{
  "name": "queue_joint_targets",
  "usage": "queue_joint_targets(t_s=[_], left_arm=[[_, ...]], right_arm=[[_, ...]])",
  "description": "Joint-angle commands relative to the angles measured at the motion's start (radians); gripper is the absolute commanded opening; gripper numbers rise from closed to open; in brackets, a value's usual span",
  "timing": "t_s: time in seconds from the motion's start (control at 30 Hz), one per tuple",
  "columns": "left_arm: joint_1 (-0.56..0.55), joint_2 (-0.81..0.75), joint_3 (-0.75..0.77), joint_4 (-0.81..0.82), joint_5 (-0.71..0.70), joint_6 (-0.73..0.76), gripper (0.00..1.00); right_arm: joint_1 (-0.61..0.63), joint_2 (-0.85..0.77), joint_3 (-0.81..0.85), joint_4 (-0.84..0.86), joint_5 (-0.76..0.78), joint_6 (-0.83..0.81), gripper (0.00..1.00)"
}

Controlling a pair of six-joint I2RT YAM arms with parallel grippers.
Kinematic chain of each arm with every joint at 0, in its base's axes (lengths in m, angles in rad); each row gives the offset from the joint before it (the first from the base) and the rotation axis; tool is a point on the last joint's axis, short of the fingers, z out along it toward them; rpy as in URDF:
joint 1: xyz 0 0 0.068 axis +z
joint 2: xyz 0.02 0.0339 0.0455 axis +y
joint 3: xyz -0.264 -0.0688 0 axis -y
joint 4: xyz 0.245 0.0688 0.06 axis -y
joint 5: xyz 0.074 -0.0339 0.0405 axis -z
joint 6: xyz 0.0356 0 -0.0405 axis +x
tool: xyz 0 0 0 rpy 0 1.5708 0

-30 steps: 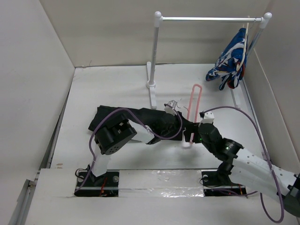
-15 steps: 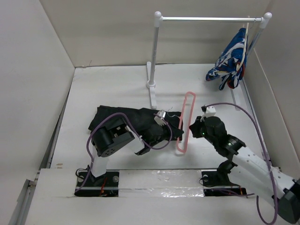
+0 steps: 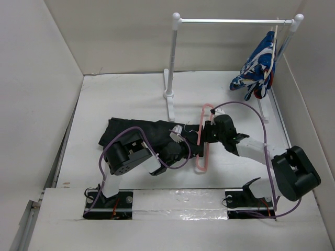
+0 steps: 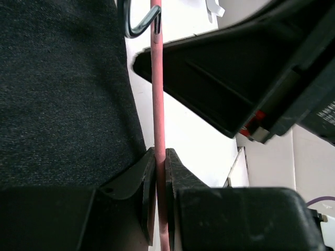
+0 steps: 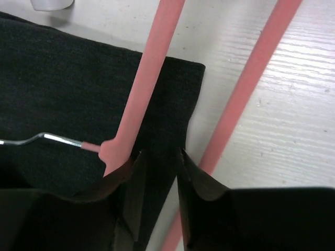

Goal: Place the trousers on the hanger

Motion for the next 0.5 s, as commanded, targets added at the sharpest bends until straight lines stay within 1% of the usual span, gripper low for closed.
queue_joint_targets(t_s=[0.0, 0.03, 0.2, 0.23, 0.33, 0.37, 0.4, 0.43, 0.47], left_arm=[[-0.01, 0.002, 0.003, 0.115, -0.024, -0.009, 0.0], [-0.01, 0.005, 0.005, 0.11, -0.033, -0.01, 0.0], [-0.01, 0.007, -0.003, 0.1, -0.046, -0.018, 0.0], [-0.01, 0.009, -0.006, 0.1, -0.053, -0.016, 0.0], [-0.01, 0.01, -0.004, 0.09, -0.066, -0.013, 0.0], [-0.01, 0.012, -0.007, 0.089, -0.067, -0.013, 0.0], [-0.01, 0.012, -0.007, 0.086, -0.07, -0.012, 0.0], [-0.01, 0.013, -0.009, 0.083, -0.079, -0.01, 0.0], [-0.01, 0.012, -0.012, 0.077, -0.086, -0.01, 0.0]], right_arm=[[-0.002, 0.041, 0.041, 0.128, -0.008, -0.01, 0.37], [-0.002, 0.054, 0.043, 0.139, -0.014, -0.008, 0.41], [-0.002, 0.14, 0.047, 0.159, 0.001, 0.007, 0.43], [-0.002, 0.144, 0.04, 0.165, 0.001, 0.016, 0.48], [0.023, 0.176, 0.029, 0.184, 0.001, 0.019, 0.49], [0.036, 0.186, 0.02, 0.199, -0.001, 0.021, 0.42], [0.036, 0.187, 0.011, 0.21, -0.001, 0.024, 0.42], [0.036, 0.186, 0.001, 0.22, -0.01, 0.032, 0.23], [0.036, 0.177, -0.008, 0.23, -0.014, 0.038, 0.15]])
